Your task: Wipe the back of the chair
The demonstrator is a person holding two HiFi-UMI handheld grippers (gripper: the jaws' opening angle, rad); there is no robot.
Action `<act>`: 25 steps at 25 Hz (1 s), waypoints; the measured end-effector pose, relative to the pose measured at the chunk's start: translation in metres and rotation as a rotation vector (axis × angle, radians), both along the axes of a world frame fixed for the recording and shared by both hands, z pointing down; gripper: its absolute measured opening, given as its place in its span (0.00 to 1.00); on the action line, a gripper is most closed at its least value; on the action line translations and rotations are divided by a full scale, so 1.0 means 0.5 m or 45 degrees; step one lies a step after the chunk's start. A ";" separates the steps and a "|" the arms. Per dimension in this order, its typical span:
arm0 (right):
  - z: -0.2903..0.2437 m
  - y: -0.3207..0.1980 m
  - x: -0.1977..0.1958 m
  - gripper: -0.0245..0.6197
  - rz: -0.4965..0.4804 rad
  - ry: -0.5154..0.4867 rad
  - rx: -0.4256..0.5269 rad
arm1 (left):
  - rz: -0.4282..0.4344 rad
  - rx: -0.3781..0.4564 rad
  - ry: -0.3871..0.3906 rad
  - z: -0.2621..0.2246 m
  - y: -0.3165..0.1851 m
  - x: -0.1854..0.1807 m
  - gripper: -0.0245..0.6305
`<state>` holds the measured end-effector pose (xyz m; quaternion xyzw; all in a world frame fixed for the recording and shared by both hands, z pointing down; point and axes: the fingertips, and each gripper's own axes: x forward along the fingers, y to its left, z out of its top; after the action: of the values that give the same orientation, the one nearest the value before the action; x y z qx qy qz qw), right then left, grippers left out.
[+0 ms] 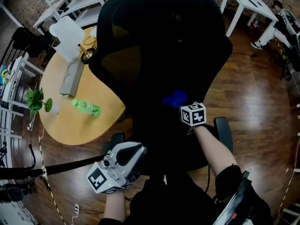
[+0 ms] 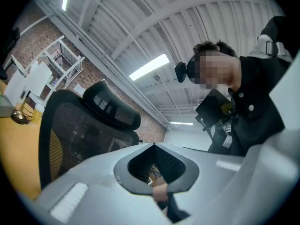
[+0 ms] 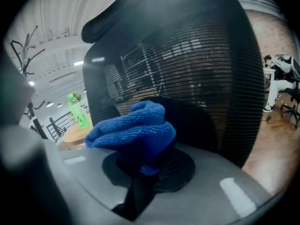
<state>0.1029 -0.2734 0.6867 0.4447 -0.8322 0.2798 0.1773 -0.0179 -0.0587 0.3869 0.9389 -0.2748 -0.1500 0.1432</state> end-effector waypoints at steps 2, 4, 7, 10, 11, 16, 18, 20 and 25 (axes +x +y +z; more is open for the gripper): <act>0.004 -0.004 0.067 0.12 0.080 0.020 -0.009 | 0.051 -0.004 0.005 0.004 -0.010 0.036 0.04; 0.004 -0.006 0.127 0.12 0.145 0.038 -0.013 | 0.104 -0.002 0.004 0.004 -0.017 0.070 0.04; -0.001 -0.006 0.196 0.12 0.208 0.065 -0.009 | 0.170 0.014 -0.005 0.003 -0.022 0.108 0.04; -0.004 -0.008 0.244 0.12 0.261 0.083 -0.004 | 0.200 0.011 0.004 0.004 -0.033 0.127 0.04; -0.004 -0.009 0.259 0.12 0.281 0.086 -0.006 | 0.207 0.007 0.009 0.005 -0.036 0.132 0.04; -0.013 -0.011 0.334 0.12 0.383 0.099 -0.004 | 0.256 0.008 0.017 0.010 -0.046 0.158 0.04; -0.020 -0.008 0.375 0.12 0.474 0.109 0.006 | 0.276 0.010 0.021 0.014 -0.046 0.162 0.04; -0.037 0.000 0.429 0.12 0.675 0.093 0.023 | 0.295 0.012 0.015 0.023 -0.044 0.161 0.04; -0.040 0.027 0.445 0.12 0.885 0.122 0.040 | 0.284 -0.031 0.035 0.029 -0.034 0.143 0.04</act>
<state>0.3256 -0.2600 0.6665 0.7167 -0.6260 0.2893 0.1032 0.0536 -0.0758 0.4014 0.9597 -0.1683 -0.1425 0.1740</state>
